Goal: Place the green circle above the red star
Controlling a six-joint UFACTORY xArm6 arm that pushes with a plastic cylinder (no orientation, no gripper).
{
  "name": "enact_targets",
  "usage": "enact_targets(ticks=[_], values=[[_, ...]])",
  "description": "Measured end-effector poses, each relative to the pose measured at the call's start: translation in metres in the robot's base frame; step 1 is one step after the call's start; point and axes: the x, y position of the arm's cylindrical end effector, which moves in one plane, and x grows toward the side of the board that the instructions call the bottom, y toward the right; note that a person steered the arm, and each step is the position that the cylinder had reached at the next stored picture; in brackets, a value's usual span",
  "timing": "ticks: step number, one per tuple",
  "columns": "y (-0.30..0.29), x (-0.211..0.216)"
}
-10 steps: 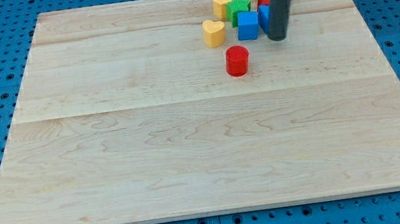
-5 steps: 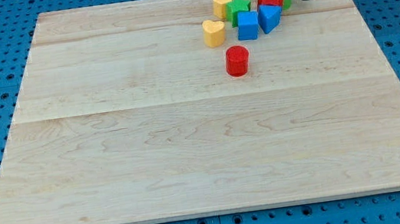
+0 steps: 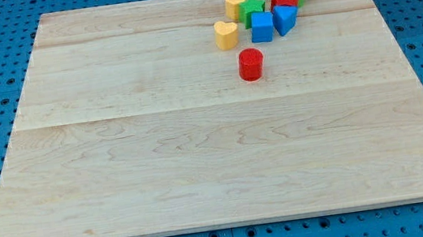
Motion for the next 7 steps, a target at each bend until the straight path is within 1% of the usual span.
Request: enact_targets(ticks=[1,2,3,4,5,6,7], values=[[0.04,0.027],[0.038,0.043],[0.01,0.02],[-0.007,0.006],[-0.017,0.007],[0.029,0.038],[0.024,0.042]])
